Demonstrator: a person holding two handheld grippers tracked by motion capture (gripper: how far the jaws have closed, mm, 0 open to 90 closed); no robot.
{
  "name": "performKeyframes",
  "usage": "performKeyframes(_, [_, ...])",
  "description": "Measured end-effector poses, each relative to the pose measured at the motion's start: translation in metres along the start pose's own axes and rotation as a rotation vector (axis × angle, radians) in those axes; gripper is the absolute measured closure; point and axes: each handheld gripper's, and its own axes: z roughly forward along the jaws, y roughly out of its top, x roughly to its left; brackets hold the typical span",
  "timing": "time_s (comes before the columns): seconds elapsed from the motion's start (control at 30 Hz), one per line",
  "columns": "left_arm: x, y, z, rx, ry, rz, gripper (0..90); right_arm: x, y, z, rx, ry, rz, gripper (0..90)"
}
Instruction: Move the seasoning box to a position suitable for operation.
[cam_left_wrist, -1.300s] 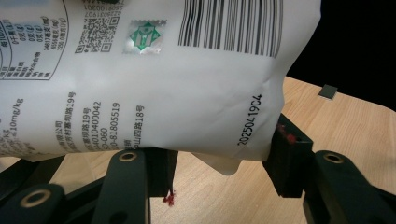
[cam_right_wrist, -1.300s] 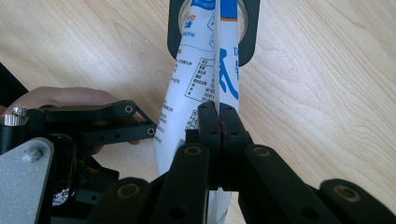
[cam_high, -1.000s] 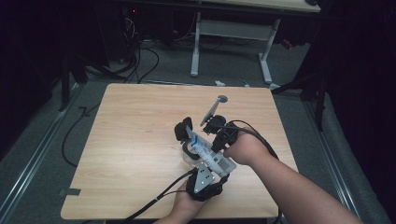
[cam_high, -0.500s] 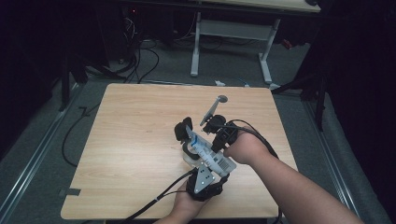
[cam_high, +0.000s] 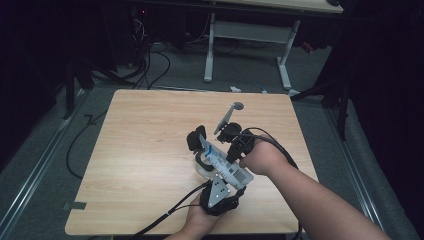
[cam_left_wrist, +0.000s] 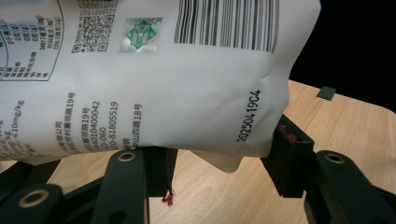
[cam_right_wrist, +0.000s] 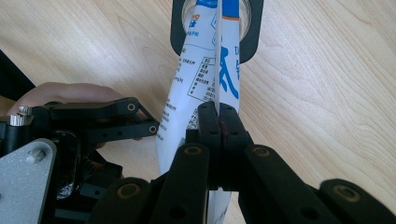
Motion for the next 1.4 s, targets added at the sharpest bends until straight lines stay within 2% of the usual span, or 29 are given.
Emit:
performKeyframes(0.17, [0.0012, 0.0025, -0.0004, -0.004, 0.002, -0.006, 50.2, -0.0005, 0.0019, -0.0025, -0.006, -0.002, -0.006, 90.0])
performKeyframes(0.4, [0.0009, 0.0033, -0.0002, -0.004, 0.0, -0.005, 49.7, 0.0002, 0.0028, -0.0038, 0.004, -0.005, 0.011, 90.0])
performKeyframes(0.5, [0.001, 0.0035, -0.0001, -0.006, 0.001, -0.005, 49.5, -0.0008, 0.003, -0.0038, 0.001, -0.006, -0.005, 90.0])
performKeyframes(0.6, [0.0009, 0.0043, 0.0002, -0.004, 0.002, -0.004, 49.8, -0.0004, 0.0033, -0.0046, 0.007, 0.0, 0.012, 90.0])
performKeyframes(0.77, [0.0007, 0.0051, 0.0005, -0.002, 0.001, -0.004, 49.8, -0.0015, 0.0028, -0.0046, 0.002, 0.002, 0.012, 90.0])
performKeyframes(0.8, [0.0008, 0.0053, 0.0006, -0.002, 0.002, -0.005, 49.8, 0.0004, 0.0024, -0.0052, 0.01, 0.002, 0.04, 90.0])
performKeyframes(0.87, [0.0009, 0.0057, 0.0008, -0.004, 0.003, -0.007, 49.8, 0.0003, 0.0026, -0.0056, 0.008, 0.0, 0.038, 90.0])
performKeyframes(0.9, [0.001, 0.006, 0.0008, -0.004, 0.003, -0.008, 49.8, -0.0013, 0.0028, -0.0052, 0.0, -0.002, 0.012, 90.0])
performKeyframes(1.13, [0.001, 0.0075, 0.0009, -0.008, 0.004, -0.01, 50.0, -0.0023, 0.0034, -0.0069, -0.003, 0.0, 0.004, 89.9])
performKeyframes(1.17, [0.0009, 0.0076, 0.0009, -0.008, 0.004, -0.011, 50.1, -0.0015, 0.003, -0.0071, -0.001, 0.001, 0.015, 89.9])
performKeyframes(1.27, [0.0004, 0.0077, 0.0009, -0.009, 0.005, -0.013, 50.1, -0.0024, 0.0032, -0.0069, -0.003, 0.0, -0.005, 89.9])
performKeyframes(1.4, [0.0005, 0.0078, 0.0006, -0.01, 0.007, -0.012, 50.1, -0.0022, 0.0033, -0.0073, -0.002, 0.001, -0.008, 89.8])
